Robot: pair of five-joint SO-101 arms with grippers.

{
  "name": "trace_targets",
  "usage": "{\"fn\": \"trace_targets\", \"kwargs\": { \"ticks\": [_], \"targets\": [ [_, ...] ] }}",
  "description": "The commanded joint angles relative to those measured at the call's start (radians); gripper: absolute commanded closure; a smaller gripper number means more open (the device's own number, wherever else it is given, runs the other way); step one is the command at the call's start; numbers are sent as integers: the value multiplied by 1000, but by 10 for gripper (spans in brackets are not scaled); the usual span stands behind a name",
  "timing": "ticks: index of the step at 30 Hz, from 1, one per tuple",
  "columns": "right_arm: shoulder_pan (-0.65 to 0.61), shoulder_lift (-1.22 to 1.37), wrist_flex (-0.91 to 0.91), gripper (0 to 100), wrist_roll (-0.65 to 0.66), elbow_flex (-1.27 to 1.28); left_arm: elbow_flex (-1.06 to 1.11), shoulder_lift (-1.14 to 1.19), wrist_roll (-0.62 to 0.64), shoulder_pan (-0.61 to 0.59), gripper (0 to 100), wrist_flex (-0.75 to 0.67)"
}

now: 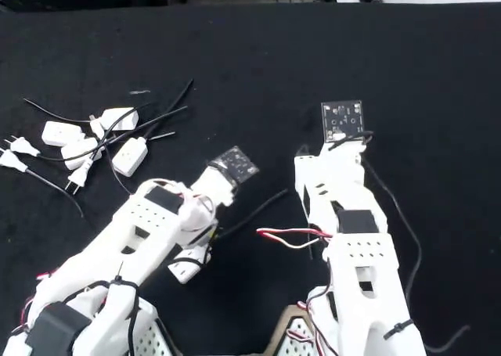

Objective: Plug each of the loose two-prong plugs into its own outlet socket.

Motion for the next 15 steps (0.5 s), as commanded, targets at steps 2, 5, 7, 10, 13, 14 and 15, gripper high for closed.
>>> {"fn": "trace_targets", "kwargs": {
  "ticks": [2, 5, 7, 10, 13, 14, 15],
  "targets": [
    [25, -36, -26, 759, -11, -4, -128, 2, 21, 64, 807, 61],
    [25, -36, -26, 759, -11, -4, -119, 12, 54, 74, 807, 51],
    [25, -36, -25, 759, -11, -5, -76, 26, 55, 74, 807, 3],
    [25, -36, -25, 759, -11, -5, -12, 60, 58, 67, 807, -84],
    [25, -36, -25, 759, -11, -5, 18, 100, 63, 65, 809, -147],
    [25, -36, -25, 759, -11, -5, 16, 110, 78, 56, 809, -157],
    [25, -36, -25, 759, -11, -5, 16, 114, 101, 44, 811, -167]
  ]
}}
